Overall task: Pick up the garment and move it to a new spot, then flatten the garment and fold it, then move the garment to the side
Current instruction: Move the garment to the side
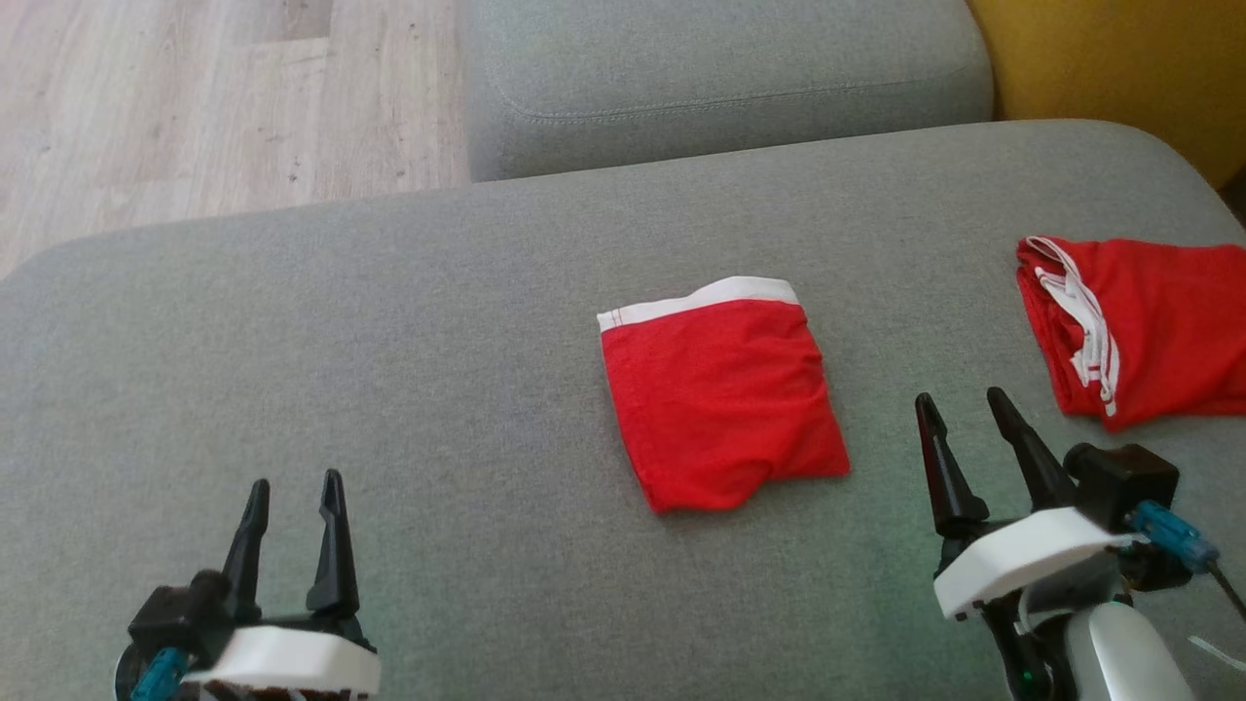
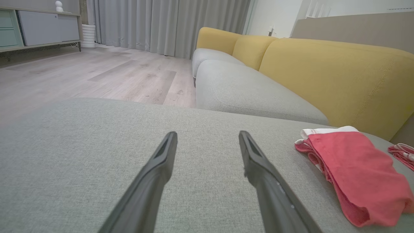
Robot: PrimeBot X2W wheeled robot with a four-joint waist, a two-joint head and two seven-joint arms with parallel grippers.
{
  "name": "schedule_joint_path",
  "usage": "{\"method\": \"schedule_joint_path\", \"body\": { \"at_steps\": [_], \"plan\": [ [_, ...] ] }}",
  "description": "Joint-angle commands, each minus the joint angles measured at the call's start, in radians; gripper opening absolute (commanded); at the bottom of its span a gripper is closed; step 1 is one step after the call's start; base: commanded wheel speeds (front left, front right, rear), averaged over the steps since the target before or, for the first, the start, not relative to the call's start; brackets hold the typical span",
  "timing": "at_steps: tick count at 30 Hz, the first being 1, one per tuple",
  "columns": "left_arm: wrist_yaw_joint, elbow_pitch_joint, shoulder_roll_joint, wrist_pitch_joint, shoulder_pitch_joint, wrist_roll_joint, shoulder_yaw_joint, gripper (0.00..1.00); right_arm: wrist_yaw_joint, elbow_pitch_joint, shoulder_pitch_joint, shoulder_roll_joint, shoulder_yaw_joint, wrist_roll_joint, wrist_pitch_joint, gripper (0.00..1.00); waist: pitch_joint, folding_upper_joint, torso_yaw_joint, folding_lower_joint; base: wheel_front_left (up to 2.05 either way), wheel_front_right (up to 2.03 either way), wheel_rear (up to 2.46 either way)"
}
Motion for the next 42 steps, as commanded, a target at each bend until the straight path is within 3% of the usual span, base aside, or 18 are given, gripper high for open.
{"method": "schedule_joint_path", "body": {
  "at_steps": [1, 6, 10, 15, 26, 27, 28, 29, 36, 42],
  "plan": [
    [0.008, -0.035, 0.022, -0.001, -0.035, -0.004, 0.036, 1.0, 0.007, -0.031, -0.03, -0.003, 0.023, 0.003, 0.002, 1.0, 0.001, 0.0, 0.001, 0.0, 0.0, 0.0, 0.0],
    [0.011, -0.05, 0.029, 0.012, -0.045, -0.004, 0.03, 1.0, 0.007, -0.017, -0.087, -0.024, 0.057, 0.033, 0.07, 1.0, 0.02, 0.0, 0.01, 0.0, 0.0, 0.0, 0.0],
    [0.009, -0.071, 0.032, 0.02, -0.078, 0.002, 0.02, 1.0, 0.007, 0.046, -0.199, -0.04, 0.077, 0.075, 0.191, 1.0, 0.06, 0.0, 0.028, 0.0, 0.0, 0.0, 0.0],
    [-0.001, -0.088, 0.026, 0.021, -0.125, 0.011, -0.001, 1.0, 0.007, 0.189, -0.328, -0.051, 0.101, 0.12, 0.298, 1.0, 0.115, 0.0, 0.069, 0.0, 0.0, 0.0, 0.0],
    [-0.013, -0.09, 0.008, 0.001, -0.179, 0.016, -0.014, 1.0, 0.007, 0.465, -0.46, -0.029, 0.156, 0.182, 0.403, 1.0, 0.185, 0.0, 0.129, 0.0, 0.0, 0.0, 0.0],
    [-0.013, -0.087, 0.007, 0.0, -0.18, 0.015, -0.013, 1.0, 0.007, 0.472, -0.466, -0.03, 0.178, 0.195, 0.415, 0.97, 0.187, 0.0, 0.129, 0.0, 0.0, 0.0, 0.0],
    [-0.013, -0.083, 0.005, -0.001, -0.181, 0.015, -0.012, 1.0, 0.007, 0.474, -0.473, -0.037, 0.196, 0.203, 0.418, 0.17, 0.188, 0.0, 0.129, 0.0, 0.0, 0.0, 0.0],
    [-0.012, -0.08, 0.004, -0.003, -0.181, 0.015, -0.011, 1.0, 0.007, 0.472, -0.479, -0.049, 0.219, 0.209, 0.423, 0.0, 0.189, 0.0, 0.127, 0.0, 0.0, 0.0, 0.0],
    [-0.012, -0.081, 0.009, -0.01, -0.176, 0.012, 0.008, 1.0, 0.007, 0.339, -0.563, -0.181, 0.389, 0.258, 0.457, 0.0, 0.193, 0.0, 0.051, 0.0, 0.0, 0.0, 0.0],
    [-0.02, -0.102, 0.02, -0.012, -0.185, 0.011, 0.024, 1.0, 0.007, 0.174, -0.666, -0.36, 0.497, 0.301, 0.565, 0.0, 0.235, 0.0, -0.059, 0.0, 0.0, 0.0, 0.0]
  ]
}}
